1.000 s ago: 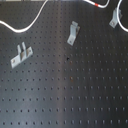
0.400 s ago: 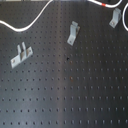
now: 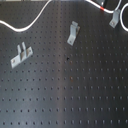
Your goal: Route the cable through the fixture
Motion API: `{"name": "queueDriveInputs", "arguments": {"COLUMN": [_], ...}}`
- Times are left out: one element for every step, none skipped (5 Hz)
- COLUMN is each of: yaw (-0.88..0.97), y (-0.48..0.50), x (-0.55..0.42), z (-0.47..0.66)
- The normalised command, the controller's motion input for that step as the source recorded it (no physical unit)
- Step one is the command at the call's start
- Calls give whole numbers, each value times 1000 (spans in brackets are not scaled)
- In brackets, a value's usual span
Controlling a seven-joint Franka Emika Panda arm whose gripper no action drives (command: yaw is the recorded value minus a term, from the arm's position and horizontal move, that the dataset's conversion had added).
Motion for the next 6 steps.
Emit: {"name": "queueDriveInputs", "arguments": {"yaw": [-126,-111,0,0,0,43], "y": [-173,-69,20,-83,-144,-80], "x": [-494,-457,-471,-569,-549,-149], "z": [317,267,109,133,220,118]}}
